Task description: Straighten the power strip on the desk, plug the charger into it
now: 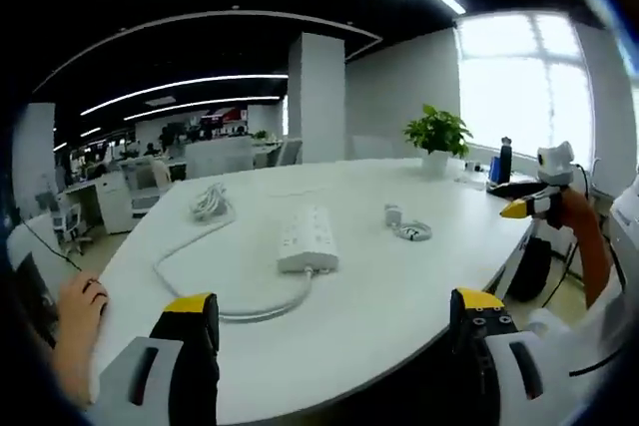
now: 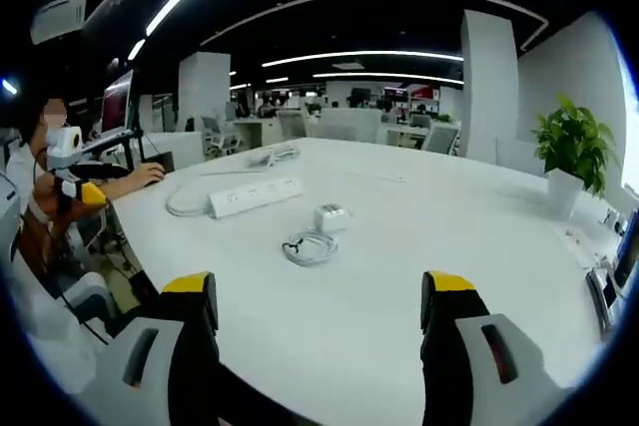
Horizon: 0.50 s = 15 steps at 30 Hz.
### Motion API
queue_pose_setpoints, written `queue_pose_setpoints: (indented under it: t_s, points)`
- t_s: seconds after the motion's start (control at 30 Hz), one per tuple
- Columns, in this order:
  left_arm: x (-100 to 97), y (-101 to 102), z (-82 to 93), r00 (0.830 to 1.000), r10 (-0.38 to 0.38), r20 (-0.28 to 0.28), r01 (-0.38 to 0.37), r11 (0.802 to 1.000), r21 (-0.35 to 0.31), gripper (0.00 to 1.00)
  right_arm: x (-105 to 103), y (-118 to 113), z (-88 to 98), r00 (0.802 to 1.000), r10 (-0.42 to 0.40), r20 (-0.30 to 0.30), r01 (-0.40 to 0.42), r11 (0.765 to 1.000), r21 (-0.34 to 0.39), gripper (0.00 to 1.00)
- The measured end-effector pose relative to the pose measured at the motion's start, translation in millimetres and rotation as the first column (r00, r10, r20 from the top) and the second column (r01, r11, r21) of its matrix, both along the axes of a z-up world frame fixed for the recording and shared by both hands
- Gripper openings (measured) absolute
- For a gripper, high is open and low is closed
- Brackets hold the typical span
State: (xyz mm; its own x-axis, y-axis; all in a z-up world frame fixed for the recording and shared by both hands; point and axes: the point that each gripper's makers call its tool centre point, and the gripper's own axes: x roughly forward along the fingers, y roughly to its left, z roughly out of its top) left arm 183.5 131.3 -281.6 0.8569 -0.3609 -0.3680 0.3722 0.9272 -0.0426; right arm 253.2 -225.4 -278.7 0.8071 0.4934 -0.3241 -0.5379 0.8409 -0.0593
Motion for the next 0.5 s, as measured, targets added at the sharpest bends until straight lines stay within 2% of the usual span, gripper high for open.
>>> queue_pose_setpoints:
  t_s: [0.03, 0.13, 0.23, 0.27, 0.37, 0.5]
  points:
    - [1.8, 0, -0.5, 1.0, 0.004, -0.002, -0.004, 1.0, -0.021, 0.96, 0, 1, 1.2, 1.0, 0.004, 0.008, -0.004, 1.0, 0.005, 0.82]
    - [2.7, -8, 4.0, 1.0, -0.01, -0.008, 0.008, 0.99, -0.142, 0.96, -1, 8, 0.9, 1.0, 0.024, 0.007, -0.024, 1.0, 0.01, 0.83]
    - [4.5, -8, 16.2, 0.999, 0.002, 0.042, 0.008, 0.976, -0.216, 0.96, -1, 9, 2.1, 1.0, 0.027, 0.01, -0.027, 1.0, 0.004, 0.83]
    - [4.4, -7, 16.9, 0.999, 0.004, 0.051, 0.008, 0.974, -0.225, 0.96, -1, 8, 2.5, 1.0, 0.027, 0.011, -0.027, 1.0, 0.003, 0.83]
    - [3.8, -3, 9.8, 1.0, 0.002, 0.016, 0.002, 0.975, -0.222, 0.92, 0, 6, 5.6, 1.0, 0.019, 0.01, -0.019, 1.0, 0.004, 0.83]
    - [8.1, -2, 6.5, 1.0, 0.005, 0.01, -0.003, 0.977, -0.213, 0.96, 5, 6, 4.4, 1.0, 0.014, -0.002, -0.014, 1.0, 0.006, 0.82]
